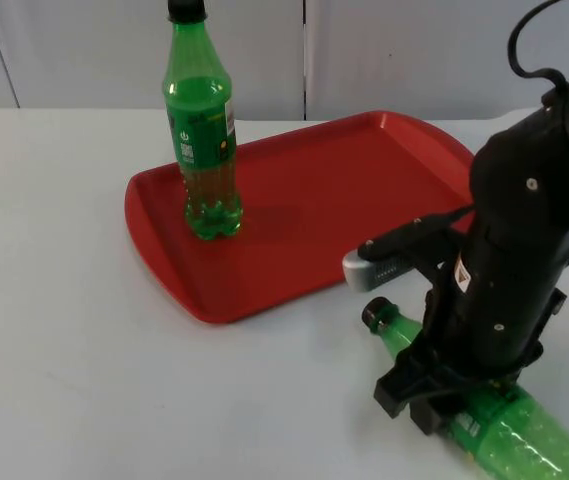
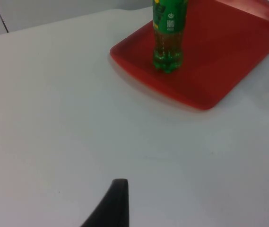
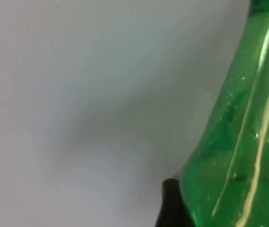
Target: Place the bottle upright on the tray.
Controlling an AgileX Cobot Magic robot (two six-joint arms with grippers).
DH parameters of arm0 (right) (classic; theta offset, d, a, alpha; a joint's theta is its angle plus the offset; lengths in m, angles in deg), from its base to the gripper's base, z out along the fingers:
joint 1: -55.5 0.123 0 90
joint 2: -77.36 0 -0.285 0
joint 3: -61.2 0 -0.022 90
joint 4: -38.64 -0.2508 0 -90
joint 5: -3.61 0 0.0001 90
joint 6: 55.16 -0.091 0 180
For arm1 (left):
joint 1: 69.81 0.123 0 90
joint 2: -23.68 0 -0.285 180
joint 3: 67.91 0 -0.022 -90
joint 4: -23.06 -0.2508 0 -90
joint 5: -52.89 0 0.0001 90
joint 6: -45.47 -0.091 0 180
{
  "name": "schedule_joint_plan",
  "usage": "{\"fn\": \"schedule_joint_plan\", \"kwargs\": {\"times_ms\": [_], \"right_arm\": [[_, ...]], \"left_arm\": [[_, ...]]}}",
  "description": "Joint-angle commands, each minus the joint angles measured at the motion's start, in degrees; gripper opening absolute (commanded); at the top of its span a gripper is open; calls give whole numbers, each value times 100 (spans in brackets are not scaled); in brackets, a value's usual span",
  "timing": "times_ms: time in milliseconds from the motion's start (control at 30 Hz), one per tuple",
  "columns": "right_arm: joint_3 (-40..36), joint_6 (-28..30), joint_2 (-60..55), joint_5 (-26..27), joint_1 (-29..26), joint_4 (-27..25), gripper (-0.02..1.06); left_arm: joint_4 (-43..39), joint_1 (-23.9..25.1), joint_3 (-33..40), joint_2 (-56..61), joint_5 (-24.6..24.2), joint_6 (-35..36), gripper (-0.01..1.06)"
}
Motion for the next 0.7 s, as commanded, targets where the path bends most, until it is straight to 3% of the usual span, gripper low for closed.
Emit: {"fn": "schedule_joint_plan", "kwargs": {"times_ms": [0, 300, 433, 467, 600, 633, 667], "right_arm": [[10, -45, 268, -189, 3, 19, 0], [10, -45, 1518, -341, -139, 174, 0], [10, -45, 2547, 639, -163, 780, 0], [10, -45, 2547, 639, -163, 780, 0], [10, -24, 3304, 2368, -163, 1329, 0], [10, -24, 3304, 2368, -163, 1329, 0], [10, -24, 3438, 2834, -163, 1476, 0]], "left_arm": [[20, -34, 22, 18, 54, 0, 105], [20, -34, 22, 18, 54, 0, 105], [20, -34, 22, 18, 54, 0, 105], [20, -34, 22, 18, 54, 0, 105], [20, -34, 22, 18, 54, 0, 105], [20, -34, 22, 18, 54, 0, 105], [20, -34, 22, 18, 54, 0, 105]]}}
